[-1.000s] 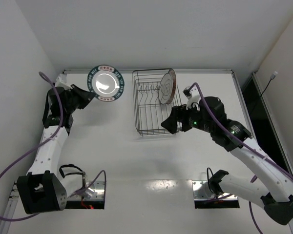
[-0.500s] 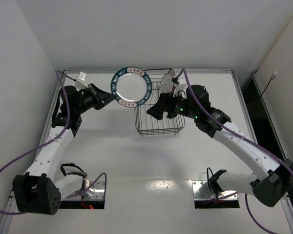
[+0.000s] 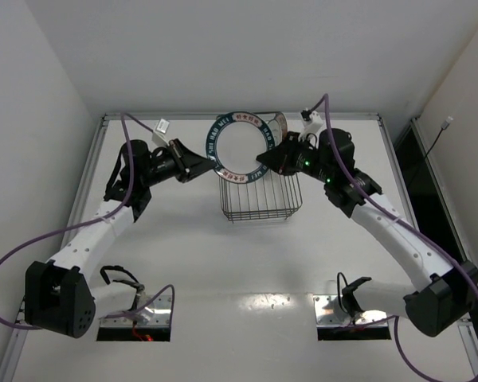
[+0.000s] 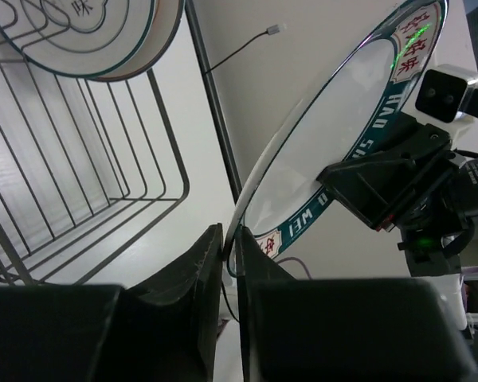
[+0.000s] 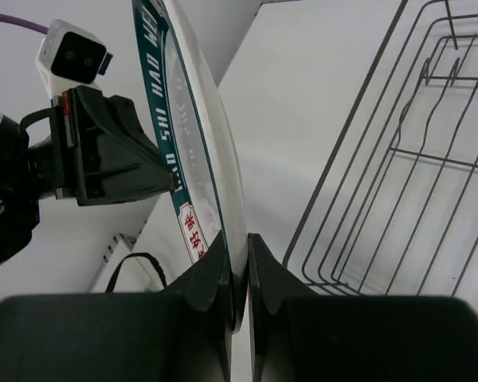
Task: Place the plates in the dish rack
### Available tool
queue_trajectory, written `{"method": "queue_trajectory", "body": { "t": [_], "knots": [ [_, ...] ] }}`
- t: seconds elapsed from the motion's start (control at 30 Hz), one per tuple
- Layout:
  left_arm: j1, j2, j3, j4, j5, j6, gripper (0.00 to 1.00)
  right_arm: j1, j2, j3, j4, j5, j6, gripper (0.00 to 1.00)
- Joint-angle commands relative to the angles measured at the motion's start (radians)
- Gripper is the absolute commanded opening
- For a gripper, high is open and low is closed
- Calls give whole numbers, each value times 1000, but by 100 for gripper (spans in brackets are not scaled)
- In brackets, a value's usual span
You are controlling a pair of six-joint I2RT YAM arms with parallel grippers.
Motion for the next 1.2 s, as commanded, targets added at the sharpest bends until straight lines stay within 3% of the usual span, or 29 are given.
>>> {"method": "queue_trajectory", "body": {
  "t": [0.0,0.03,0.07,0.13,0.17,0.23,0.27,0.43,0.57,0.7,1.17],
  "knots": [
    [10,-3,33,14,35,37,9,-22,-20,36,-2,57,-9,0],
    [21,-3,61,-23,25,101,14,-22,-20,51,-39,122,-20,0],
    [21,6,73,-93,25,131,37,-34,-29,73,-83,165,-31,0],
    [57,16,118,-240,-15,239,66,-45,-29,136,-209,301,-74,0],
    [67,26,139,-297,-62,279,87,-45,-29,171,-266,342,-101,0],
    [91,46,214,-487,-124,405,95,-56,-10,218,-332,464,-129,0],
    [104,65,271,-604,-208,474,97,-56,22,272,-388,541,-158,0],
    [113,54,369,-781,-480,579,98,-44,165,409,-450,703,-241,0],
    [113,-7,389,-830,-780,636,99,-25,296,504,-469,779,-273,0],
    [113,-69,379,-839,-964,695,99,20,440,620,-501,874,-331,0],
    [113,-150,113,-646,-1106,777,99,70,724,740,-483,959,-371,0]
  ]
}}
